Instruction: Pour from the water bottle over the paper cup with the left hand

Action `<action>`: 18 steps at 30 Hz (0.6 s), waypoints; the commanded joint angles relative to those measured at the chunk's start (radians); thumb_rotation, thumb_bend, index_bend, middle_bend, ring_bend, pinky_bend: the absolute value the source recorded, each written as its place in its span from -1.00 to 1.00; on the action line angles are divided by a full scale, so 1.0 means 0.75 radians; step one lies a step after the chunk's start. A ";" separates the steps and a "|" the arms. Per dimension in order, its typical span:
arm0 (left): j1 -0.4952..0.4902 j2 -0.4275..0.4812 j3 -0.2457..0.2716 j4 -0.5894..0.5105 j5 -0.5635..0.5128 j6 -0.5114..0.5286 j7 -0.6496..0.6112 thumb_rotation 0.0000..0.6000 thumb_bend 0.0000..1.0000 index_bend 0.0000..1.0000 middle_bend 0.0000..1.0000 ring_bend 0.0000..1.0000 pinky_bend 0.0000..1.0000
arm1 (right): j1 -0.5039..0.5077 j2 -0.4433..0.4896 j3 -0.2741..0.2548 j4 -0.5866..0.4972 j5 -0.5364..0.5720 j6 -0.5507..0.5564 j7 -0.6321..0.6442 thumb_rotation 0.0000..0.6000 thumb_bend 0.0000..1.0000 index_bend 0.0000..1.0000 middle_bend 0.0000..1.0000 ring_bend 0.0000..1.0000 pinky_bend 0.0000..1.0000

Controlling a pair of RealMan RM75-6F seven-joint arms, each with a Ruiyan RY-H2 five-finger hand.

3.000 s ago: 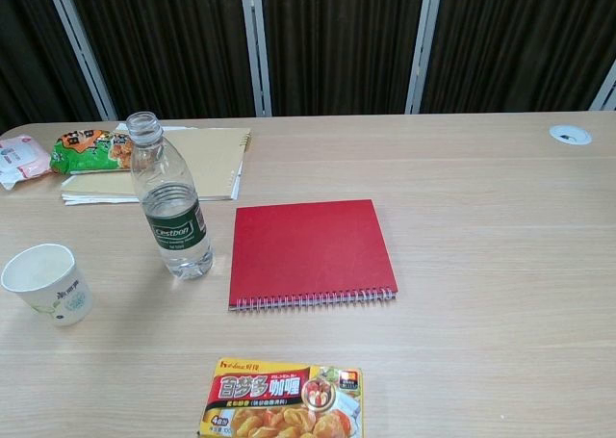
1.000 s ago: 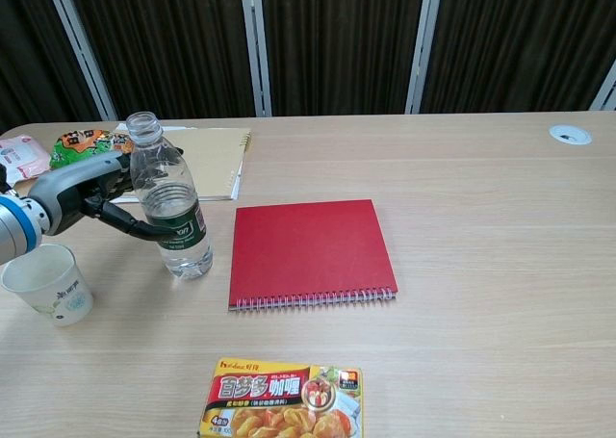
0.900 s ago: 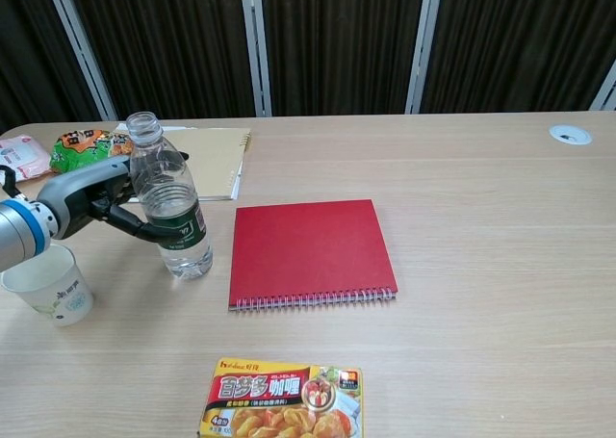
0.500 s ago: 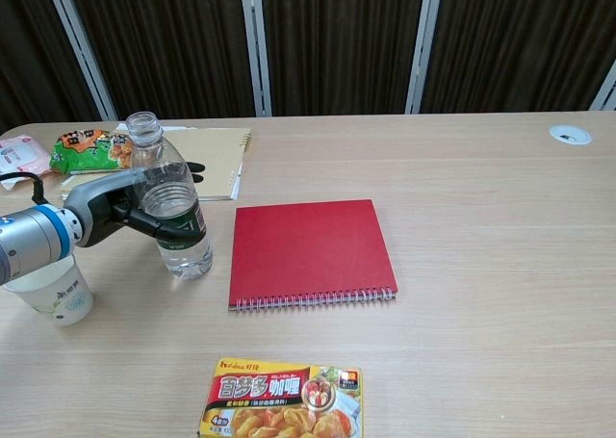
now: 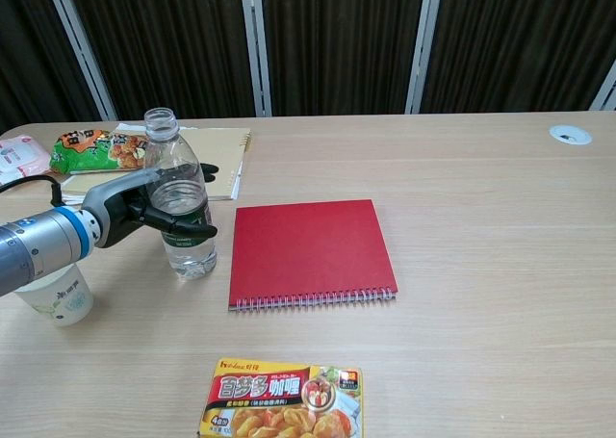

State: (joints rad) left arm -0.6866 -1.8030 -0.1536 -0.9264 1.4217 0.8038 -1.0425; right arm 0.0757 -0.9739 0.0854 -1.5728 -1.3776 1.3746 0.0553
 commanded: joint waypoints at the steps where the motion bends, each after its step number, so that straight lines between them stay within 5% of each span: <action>1: -0.002 -0.010 -0.007 0.003 -0.007 0.011 -0.012 1.00 -0.65 -0.40 -0.54 -0.73 -0.77 | 0.001 -0.001 0.000 0.001 0.002 -0.003 -0.002 1.00 -1.00 -1.00 -1.00 -1.00 -1.00; 4: -0.001 -0.018 -0.013 0.008 -0.016 0.021 -0.015 1.00 -0.28 -0.16 -0.27 -0.53 -0.60 | 0.003 -0.002 -0.001 0.001 0.002 -0.006 -0.003 1.00 -1.00 -1.00 -1.00 -1.00 -1.00; 7: -0.001 -0.020 -0.019 0.003 -0.030 0.017 -0.018 1.00 -0.13 0.01 -0.09 -0.39 -0.45 | 0.003 -0.002 -0.001 0.001 0.003 -0.008 -0.003 1.00 -1.00 -1.00 -1.00 -1.00 -1.00; 18: 0.004 0.066 -0.030 -0.131 -0.012 0.060 -0.070 1.00 -0.09 0.09 -0.01 -0.32 -0.34 | 0.003 0.000 -0.005 -0.002 -0.001 -0.010 -0.001 1.00 -1.00 -1.00 -1.00 -1.00 -1.00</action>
State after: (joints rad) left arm -0.6840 -1.7713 -0.1720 -1.0022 1.4068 0.8382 -1.0841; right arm 0.0779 -0.9738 0.0817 -1.5742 -1.3784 1.3670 0.0545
